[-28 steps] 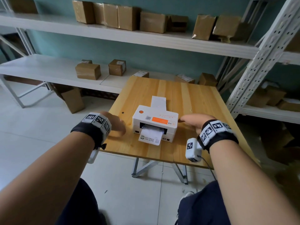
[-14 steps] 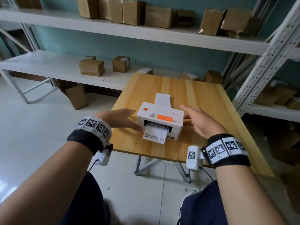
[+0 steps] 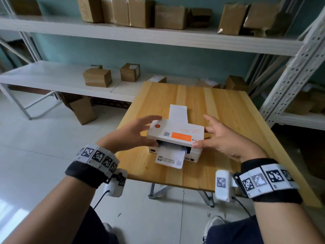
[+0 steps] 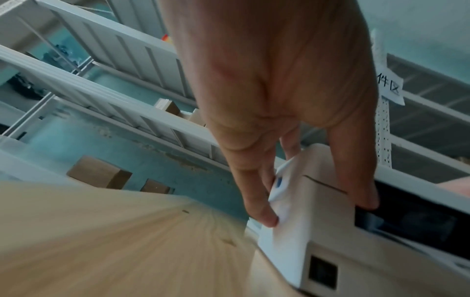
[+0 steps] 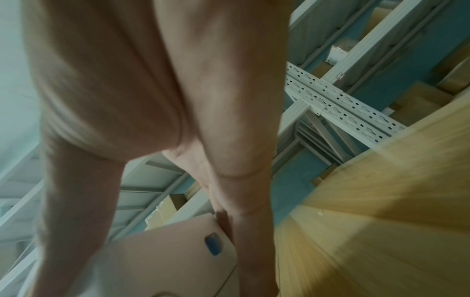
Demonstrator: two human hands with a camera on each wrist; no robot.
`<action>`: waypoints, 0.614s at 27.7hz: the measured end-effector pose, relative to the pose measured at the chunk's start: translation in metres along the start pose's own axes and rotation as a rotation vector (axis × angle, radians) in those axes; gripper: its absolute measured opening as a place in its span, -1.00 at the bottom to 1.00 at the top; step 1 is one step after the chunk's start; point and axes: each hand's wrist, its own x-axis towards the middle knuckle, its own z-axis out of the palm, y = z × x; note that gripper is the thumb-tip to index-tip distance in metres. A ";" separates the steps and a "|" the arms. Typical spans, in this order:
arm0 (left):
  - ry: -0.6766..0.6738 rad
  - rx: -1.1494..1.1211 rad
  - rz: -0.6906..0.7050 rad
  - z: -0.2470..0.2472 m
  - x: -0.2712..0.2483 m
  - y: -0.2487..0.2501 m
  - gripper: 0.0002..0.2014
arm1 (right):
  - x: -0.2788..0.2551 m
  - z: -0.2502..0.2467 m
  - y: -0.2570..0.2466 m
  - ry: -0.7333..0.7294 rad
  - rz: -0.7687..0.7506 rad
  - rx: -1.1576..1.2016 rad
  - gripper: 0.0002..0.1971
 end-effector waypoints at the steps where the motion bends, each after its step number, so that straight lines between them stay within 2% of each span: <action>1: 0.010 0.046 0.006 0.001 0.000 0.002 -0.19 | 0.002 -0.001 0.000 -0.014 -0.012 -0.004 0.21; 4: 0.063 0.140 0.018 0.004 0.001 0.002 -0.17 | 0.004 -0.002 0.003 -0.048 -0.056 0.003 0.15; 7: 0.102 0.067 -0.009 0.004 0.000 -0.004 -0.02 | 0.001 -0.002 0.008 -0.025 -0.099 0.036 0.04; 9: 0.107 -0.026 -0.021 0.005 -0.003 -0.005 0.01 | -0.004 0.000 0.009 0.003 -0.127 0.032 -0.05; 11: 0.091 -0.136 -0.008 0.002 -0.005 -0.008 -0.10 | -0.006 0.001 0.011 0.022 -0.150 0.018 -0.11; 14: -0.002 -0.381 0.004 -0.005 -0.008 -0.013 -0.40 | -0.008 -0.006 0.014 -0.017 -0.144 0.000 -0.13; 17: -0.032 -0.435 -0.006 -0.008 -0.008 -0.015 -0.45 | -0.007 -0.009 0.016 -0.023 -0.142 -0.013 -0.25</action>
